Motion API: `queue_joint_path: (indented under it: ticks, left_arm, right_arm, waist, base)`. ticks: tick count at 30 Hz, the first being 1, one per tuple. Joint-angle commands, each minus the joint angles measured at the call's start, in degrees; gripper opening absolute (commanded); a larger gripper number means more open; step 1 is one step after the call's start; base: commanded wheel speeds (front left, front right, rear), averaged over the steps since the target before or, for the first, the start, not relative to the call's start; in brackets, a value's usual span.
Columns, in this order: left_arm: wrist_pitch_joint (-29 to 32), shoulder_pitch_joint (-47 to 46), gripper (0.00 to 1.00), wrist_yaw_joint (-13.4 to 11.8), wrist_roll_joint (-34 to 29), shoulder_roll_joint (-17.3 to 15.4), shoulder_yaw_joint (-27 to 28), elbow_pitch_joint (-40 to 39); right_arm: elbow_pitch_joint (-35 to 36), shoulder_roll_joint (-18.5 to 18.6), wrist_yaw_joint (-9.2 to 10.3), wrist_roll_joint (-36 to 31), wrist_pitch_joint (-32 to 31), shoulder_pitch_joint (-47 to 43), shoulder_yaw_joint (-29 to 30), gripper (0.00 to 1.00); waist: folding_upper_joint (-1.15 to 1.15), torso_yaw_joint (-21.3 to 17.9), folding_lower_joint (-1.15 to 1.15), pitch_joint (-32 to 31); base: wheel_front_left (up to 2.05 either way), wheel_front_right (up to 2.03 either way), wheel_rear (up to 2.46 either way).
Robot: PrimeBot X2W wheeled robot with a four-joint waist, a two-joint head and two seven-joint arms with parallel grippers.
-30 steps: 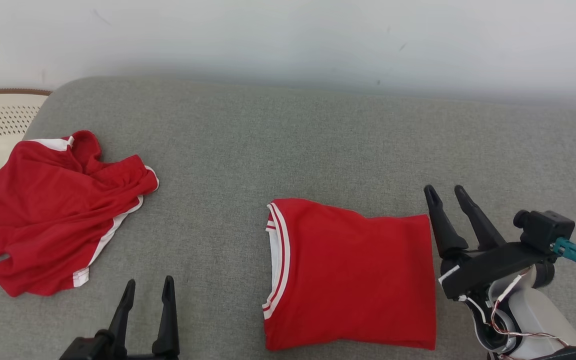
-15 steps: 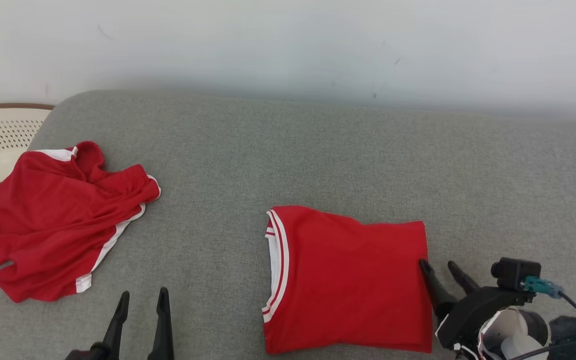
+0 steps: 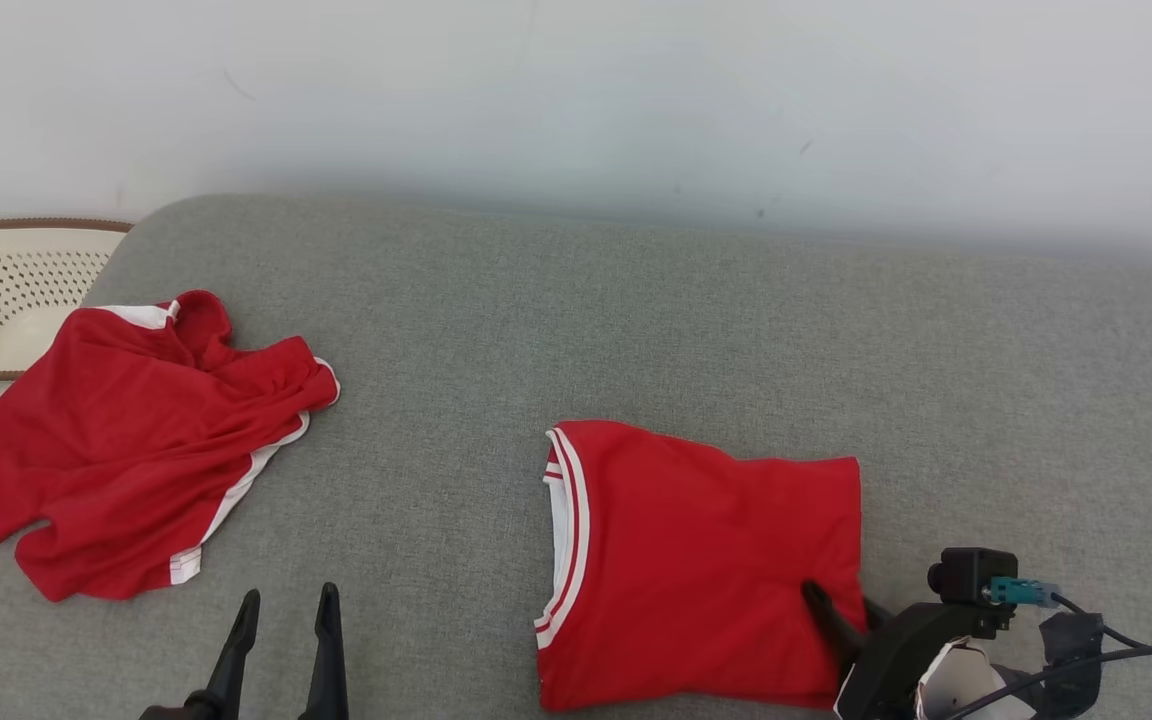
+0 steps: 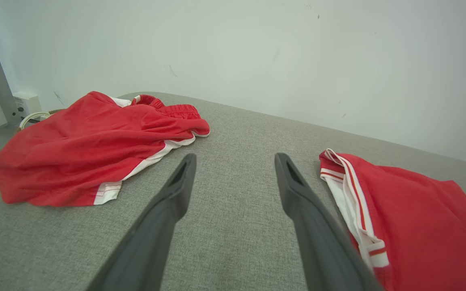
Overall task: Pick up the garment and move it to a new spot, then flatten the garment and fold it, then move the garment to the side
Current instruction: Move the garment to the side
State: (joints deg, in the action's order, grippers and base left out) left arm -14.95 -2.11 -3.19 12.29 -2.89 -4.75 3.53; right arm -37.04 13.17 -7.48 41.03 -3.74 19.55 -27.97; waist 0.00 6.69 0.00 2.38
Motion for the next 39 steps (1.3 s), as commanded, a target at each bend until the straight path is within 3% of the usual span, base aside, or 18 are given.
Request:
queue_joint_path:
  ticks: [1,15,26,39]
  left_arm:
    - [-0.3,1.26,1.0,-0.04,-0.17,-0.01,0.14,-0.15]
    - [-0.3,-0.26,1.0,-0.05,0.02,-0.02,0.4,-0.94]
    - [-0.29,-4.18,1.0,-0.06,-1.76,-0.02,-0.32,-3.1]
    - [-0.3,-8.01,1.0,0.33,-4.66,-0.02,1.25,-7.96]
  right_arm:
    - [-0.84,-0.32,-0.02,0.89,-0.05,0.2,-1.29,0.0]
    - [-3.4,4.32,-0.02,1.14,3.52,13.37,-4.79,0.0]
    - [-10.45,12.8,-0.02,2.01,6.31,30.15,-6.37,0.0]
    - [-14.97,24.52,-0.02,2.78,7.65,41.85,-9.47,0.0]
  waist:
    - [0.0,0.05,0.0,-0.11]
    - [0.0,-1.79,0.0,2.21]
    - [0.0,-3.69,0.0,10.45]
    - [0.0,-6.42,0.0,18.68]
  base:
    - [0.0,0.0,0.0]
    - [0.0,0.0,0.0]
    - [0.0,0.0,0.0]
    - [0.0,0.0,0.0]
